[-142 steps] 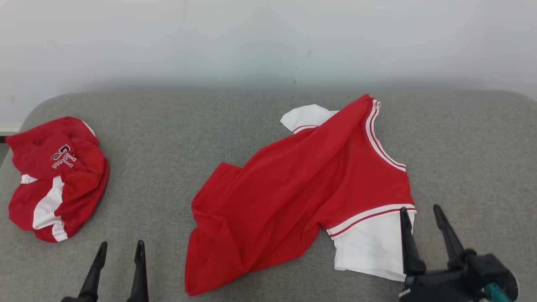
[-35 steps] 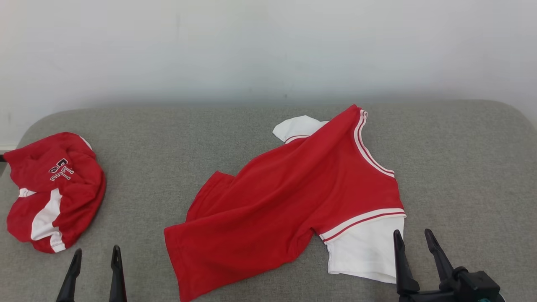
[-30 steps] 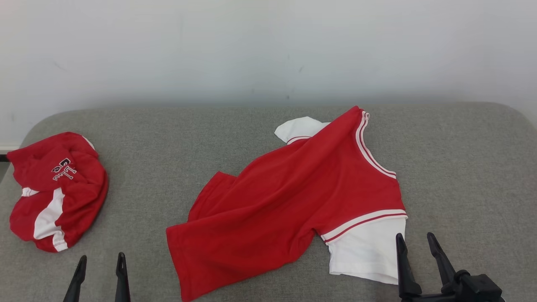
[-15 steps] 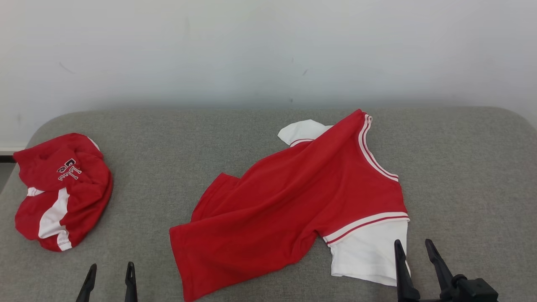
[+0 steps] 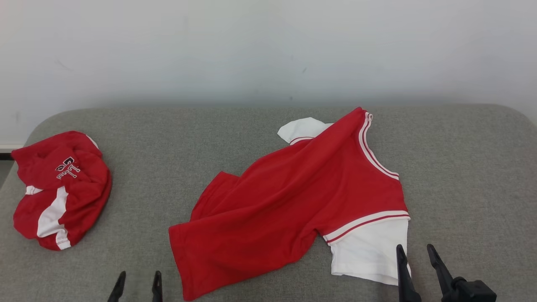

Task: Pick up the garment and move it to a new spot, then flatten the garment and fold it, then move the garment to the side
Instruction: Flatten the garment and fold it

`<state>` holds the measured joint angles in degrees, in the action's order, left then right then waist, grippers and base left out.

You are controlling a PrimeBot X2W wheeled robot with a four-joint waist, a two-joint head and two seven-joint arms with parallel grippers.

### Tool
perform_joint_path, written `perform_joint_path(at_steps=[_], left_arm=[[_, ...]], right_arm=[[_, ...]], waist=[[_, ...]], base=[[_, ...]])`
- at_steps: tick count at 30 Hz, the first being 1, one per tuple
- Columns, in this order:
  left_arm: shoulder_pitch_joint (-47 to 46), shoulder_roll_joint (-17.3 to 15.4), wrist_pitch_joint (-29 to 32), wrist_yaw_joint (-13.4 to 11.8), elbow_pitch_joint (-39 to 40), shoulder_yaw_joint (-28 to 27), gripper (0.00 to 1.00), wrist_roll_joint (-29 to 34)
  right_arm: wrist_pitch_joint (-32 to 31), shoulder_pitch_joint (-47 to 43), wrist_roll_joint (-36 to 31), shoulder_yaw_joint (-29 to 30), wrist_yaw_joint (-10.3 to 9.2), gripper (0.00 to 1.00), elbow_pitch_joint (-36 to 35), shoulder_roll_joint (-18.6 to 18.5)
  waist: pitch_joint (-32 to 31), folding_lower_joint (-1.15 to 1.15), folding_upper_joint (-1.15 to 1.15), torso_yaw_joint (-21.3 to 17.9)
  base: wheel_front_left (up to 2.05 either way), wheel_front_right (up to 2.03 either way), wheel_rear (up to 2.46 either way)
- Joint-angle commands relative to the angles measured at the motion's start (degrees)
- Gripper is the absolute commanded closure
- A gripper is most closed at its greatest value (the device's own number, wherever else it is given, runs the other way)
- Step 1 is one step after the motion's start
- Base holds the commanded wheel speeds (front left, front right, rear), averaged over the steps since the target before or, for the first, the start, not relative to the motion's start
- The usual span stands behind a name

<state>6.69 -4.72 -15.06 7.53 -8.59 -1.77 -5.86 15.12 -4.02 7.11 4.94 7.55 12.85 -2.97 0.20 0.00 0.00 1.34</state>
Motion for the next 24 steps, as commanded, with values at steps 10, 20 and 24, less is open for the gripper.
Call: perform_joint_path(at_steps=[10, 20, 24], left_arm=[[-3.7, -1.8, -0.2, -0.1, -10.5, 9.0, 0.0, -5.0], [-8.7, -3.0, -0.2, -0.1, -20.7, 13.3, 0.0, -9.0], [-10.1, -3.1, -0.2, -0.1, -24.1, 14.7, 0.0, -10.1]], right_arm=[[0.0, 5.1, -2.2, 1.4, -0.13, 0.0, 9.1, 0.2], [0.0, 11.3, -2.7, 2.7, -0.13, 0.0, 21.2, 0.2], [0.0, 13.1, -2.5, 2.5, -0.13, 0.0, 25.6, 0.2]], waist=[[1.7, 0.0, 0.0, -1.2], [3.3, 0.0, 0.0, -2.0], [3.3, 0.0, 0.0, -1.9]], base=[[0.0, 0.0, 0.0], [0.0, 0.0, 0.0], [0.0, 0.0, 0.0]])
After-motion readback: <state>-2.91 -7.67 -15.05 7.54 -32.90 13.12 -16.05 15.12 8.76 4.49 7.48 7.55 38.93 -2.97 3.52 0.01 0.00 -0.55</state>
